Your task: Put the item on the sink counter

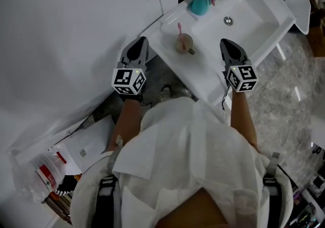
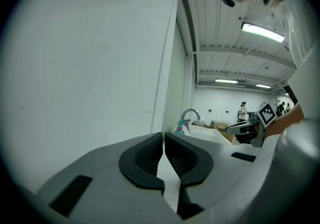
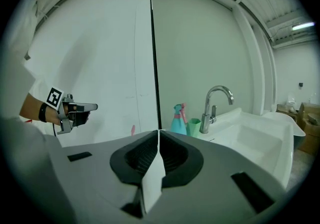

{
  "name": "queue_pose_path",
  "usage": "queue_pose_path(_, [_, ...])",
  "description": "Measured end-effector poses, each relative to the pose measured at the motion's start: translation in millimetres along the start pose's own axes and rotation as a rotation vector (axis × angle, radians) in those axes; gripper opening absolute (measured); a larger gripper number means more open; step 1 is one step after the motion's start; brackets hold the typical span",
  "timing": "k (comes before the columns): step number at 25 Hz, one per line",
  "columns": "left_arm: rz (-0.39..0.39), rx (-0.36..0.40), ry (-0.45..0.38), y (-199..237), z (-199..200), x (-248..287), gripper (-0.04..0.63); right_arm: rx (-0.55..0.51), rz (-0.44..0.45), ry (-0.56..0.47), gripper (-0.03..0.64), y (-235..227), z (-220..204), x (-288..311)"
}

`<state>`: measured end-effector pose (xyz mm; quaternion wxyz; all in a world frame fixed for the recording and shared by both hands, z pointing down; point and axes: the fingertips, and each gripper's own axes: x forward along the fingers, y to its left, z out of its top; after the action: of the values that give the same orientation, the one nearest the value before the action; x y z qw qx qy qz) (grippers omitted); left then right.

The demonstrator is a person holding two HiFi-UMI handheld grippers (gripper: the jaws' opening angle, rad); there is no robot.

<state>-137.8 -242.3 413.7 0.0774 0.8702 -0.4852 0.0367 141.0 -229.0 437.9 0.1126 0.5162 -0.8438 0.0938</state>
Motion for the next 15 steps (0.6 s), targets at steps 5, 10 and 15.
queue_pose_path(5, [0.006,0.026,-0.046,2,24,-12,0.028,0.015,-0.049,-0.056,0.017,-13,17,-28])
queue_pose_path(10, [0.0,0.034,-0.09,1,45,-18,0.028,0.008,-0.078,-0.11,0.017,-18,37,-52])
queue_pose_path(15, [-0.022,0.06,-0.126,-6,65,-16,0.028,-0.009,-0.114,-0.161,0.014,-24,56,-73])
